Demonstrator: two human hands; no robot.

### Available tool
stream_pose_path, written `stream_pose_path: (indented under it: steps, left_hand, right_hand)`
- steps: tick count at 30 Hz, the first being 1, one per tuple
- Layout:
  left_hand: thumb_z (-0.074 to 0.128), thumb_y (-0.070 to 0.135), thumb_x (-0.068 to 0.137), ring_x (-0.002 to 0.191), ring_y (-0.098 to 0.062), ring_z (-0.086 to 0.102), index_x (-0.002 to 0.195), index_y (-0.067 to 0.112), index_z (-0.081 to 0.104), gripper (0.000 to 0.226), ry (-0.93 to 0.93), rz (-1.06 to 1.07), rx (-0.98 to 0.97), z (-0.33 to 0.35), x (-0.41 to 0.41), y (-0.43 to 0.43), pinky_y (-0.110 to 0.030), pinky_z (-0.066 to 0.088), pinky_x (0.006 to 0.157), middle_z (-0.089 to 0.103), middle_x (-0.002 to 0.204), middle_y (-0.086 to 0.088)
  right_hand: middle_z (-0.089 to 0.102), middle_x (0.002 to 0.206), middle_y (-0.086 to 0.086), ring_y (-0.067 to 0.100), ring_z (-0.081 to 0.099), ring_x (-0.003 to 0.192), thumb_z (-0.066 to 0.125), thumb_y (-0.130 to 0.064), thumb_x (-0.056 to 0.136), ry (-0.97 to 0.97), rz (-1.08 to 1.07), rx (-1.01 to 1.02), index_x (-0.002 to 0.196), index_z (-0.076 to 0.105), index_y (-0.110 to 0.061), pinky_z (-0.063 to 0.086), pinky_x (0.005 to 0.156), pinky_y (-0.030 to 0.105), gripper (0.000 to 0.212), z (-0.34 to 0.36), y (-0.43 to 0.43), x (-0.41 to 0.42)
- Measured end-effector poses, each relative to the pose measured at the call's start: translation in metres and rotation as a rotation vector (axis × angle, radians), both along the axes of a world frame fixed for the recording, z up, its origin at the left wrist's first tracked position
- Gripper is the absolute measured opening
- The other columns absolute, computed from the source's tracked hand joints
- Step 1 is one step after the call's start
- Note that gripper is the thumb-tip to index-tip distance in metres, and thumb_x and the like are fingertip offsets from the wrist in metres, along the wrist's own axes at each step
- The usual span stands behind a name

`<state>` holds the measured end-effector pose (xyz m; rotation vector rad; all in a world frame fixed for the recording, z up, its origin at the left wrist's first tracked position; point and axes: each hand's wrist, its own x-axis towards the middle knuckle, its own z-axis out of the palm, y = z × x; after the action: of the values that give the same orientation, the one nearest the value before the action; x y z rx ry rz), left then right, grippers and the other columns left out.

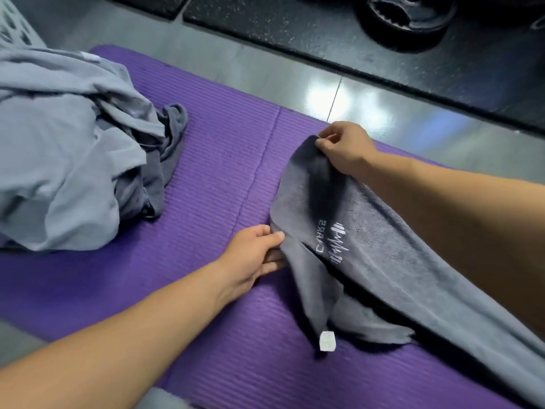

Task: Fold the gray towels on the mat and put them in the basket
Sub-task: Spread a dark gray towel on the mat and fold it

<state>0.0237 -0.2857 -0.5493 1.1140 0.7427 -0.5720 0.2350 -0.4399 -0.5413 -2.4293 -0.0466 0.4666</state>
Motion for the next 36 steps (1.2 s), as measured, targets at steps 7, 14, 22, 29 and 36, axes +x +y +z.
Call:
stream_pose_path:
  steps: [7, 14, 22, 29, 36]
  left_hand:
    - [0.053, 0.013, 0.104, 0.052, -0.006, 0.066, 0.090, 0.013, 0.057, 0.015, 0.020, 0.086, 0.183, -0.003, -0.015, 0.010, -0.023, 0.059, 0.053, 0.070, 0.068, 0.002]
    - [0.075, 0.024, 0.090, 0.064, -0.006, 0.063, 0.105, 0.005, 0.069, 0.025, 0.106, -0.232, 0.208, -0.013, -0.050, -0.020, -0.024, 0.058, 0.061, 0.071, 0.084, -0.003]
    - [0.066, 0.009, 0.095, 0.085, -0.016, 0.072, 0.110, 0.008, 0.067, 0.015, 0.100, -0.148, 0.052, -0.016, -0.056, 0.010, -0.031, 0.062, 0.073, 0.076, 0.107, -0.015]
    - [0.074, 0.027, 0.092, 0.074, -0.016, 0.069, 0.110, 0.008, 0.059, 0.030, 0.114, -0.189, 0.138, -0.003, -0.074, 0.034, -0.033, 0.061, 0.072, 0.074, 0.101, -0.015]
    - [0.091, 0.052, 0.061, 0.087, -0.013, 0.054, 0.090, 0.026, 0.050, 0.056, -0.381, -0.485, 0.998, -0.005, -0.100, -0.009, -0.034, 0.049, 0.081, 0.045, 0.099, 0.008]
  right_hand:
    - [0.054, 0.146, 0.007, 0.026, 0.047, 0.136, 0.065, -0.033, 0.093, -0.143, 0.223, -0.141, 0.143, 0.050, -0.016, 0.037, 0.114, 0.040, 0.056, 0.002, -0.017, -0.037]
    - [0.064, 0.087, -0.004, 0.018, 0.059, 0.085, 0.069, -0.030, 0.091, -0.009, 0.410, -0.124, 0.090, 0.070, -0.021, 0.048, 0.079, 0.034, 0.009, 0.002, -0.053, -0.144]
    - [0.065, 0.079, -0.011, 0.010, 0.061, 0.075, 0.069, -0.036, 0.090, 0.118, 0.482, -0.103, 0.090, 0.073, -0.022, 0.049, 0.072, 0.028, 0.014, 0.000, -0.089, -0.174]
    - [0.060, 0.086, -0.007, 0.018, 0.057, 0.088, 0.049, -0.058, 0.083, -0.047, 0.535, -0.191, 0.086, 0.069, -0.028, 0.048, 0.081, 0.033, 0.037, 0.003, -0.094, -0.173]
    - [0.068, 0.084, -0.005, 0.017, 0.063, 0.081, 0.069, -0.034, 0.091, 0.183, 0.571, -0.096, 0.095, 0.073, -0.022, 0.050, 0.074, 0.031, 0.013, 0.014, -0.051, -0.205]
